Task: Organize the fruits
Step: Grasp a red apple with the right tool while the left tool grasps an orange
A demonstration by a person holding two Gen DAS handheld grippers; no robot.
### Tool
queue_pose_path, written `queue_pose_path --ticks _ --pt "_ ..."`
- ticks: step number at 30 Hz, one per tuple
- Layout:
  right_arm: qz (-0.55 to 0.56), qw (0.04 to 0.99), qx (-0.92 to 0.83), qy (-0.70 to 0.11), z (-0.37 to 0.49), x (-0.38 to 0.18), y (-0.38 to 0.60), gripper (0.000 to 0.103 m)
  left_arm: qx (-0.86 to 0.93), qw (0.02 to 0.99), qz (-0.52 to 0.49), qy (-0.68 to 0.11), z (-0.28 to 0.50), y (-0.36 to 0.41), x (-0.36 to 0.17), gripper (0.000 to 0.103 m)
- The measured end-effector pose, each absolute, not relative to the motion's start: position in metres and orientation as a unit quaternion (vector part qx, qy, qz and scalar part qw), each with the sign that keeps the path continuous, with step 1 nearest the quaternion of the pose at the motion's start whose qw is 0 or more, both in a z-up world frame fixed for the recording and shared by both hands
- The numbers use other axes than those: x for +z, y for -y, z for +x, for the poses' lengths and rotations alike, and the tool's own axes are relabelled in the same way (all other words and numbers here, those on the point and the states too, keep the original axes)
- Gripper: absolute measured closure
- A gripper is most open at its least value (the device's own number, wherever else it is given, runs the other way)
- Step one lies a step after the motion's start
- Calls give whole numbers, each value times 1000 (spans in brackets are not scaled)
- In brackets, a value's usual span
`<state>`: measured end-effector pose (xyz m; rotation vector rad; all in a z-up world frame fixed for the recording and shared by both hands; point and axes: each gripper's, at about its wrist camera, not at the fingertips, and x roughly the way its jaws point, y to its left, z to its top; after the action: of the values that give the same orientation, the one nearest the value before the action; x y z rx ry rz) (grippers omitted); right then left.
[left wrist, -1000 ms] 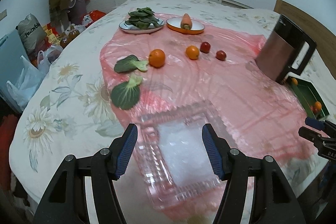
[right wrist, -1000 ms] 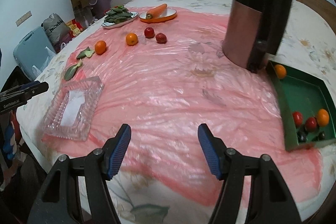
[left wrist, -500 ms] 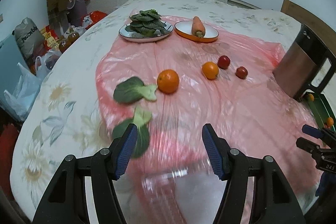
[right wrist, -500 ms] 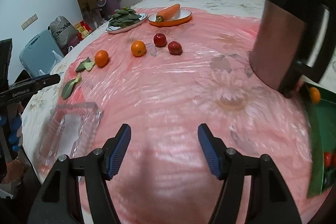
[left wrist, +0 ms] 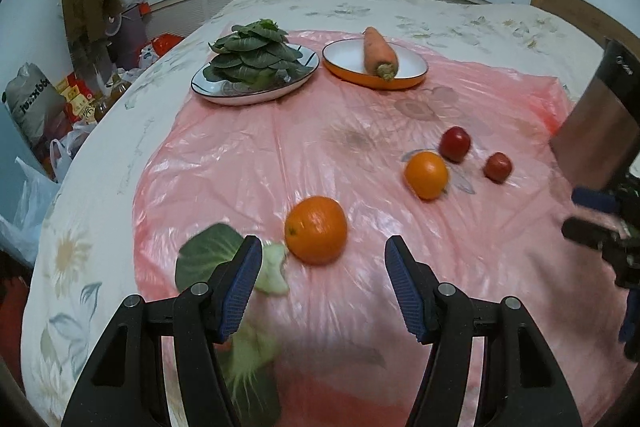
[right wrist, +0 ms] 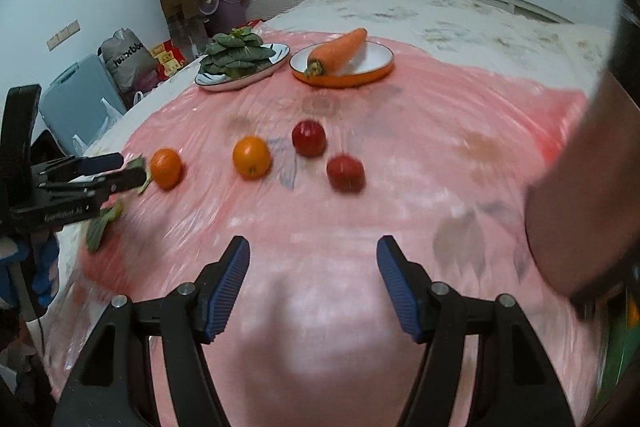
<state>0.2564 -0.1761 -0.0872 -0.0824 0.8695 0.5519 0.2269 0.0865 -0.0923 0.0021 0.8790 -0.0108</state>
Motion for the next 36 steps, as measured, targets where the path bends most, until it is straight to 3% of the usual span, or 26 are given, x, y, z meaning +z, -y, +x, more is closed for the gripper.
queue_pose_path --ticks 2,3,8,19,21,25,27,29,36 --pt "-51 868 267 -415 274 -91 168 3 -5 904 2 -428 233 -89 -96 45" --pt "-55 867 269 -415 283 -94 164 13 -7 903 6 -430 236 -89 -99 45" --pt "-70 863 274 -418 314 -105 149 37 -23 900 20 -436 245 -87 -109 45" --pt "-90 857 269 -430 341 -125 139 46 -46 886 23 -461 260 -83 -121 47" --pt "-89 852 270 -439 345 -129 139 62 -51 881 9 -471 262 -87 -124 48" --pt "-91 850 272 -442 346 -134 139 63 -52 873 -7 -485 266 -91 -130 56" --pt "-86 850 272 -443 347 -134 140 67 -46 872 -6 -487 266 -93 -131 65" --pt "-78 850 273 -443 349 -135 142 72 -47 872 -13 -488 267 -96 -131 65" --pt "-37 847 288 -446 354 -132 155 72 -45 875 -12 -481 264 -98 -127 66"
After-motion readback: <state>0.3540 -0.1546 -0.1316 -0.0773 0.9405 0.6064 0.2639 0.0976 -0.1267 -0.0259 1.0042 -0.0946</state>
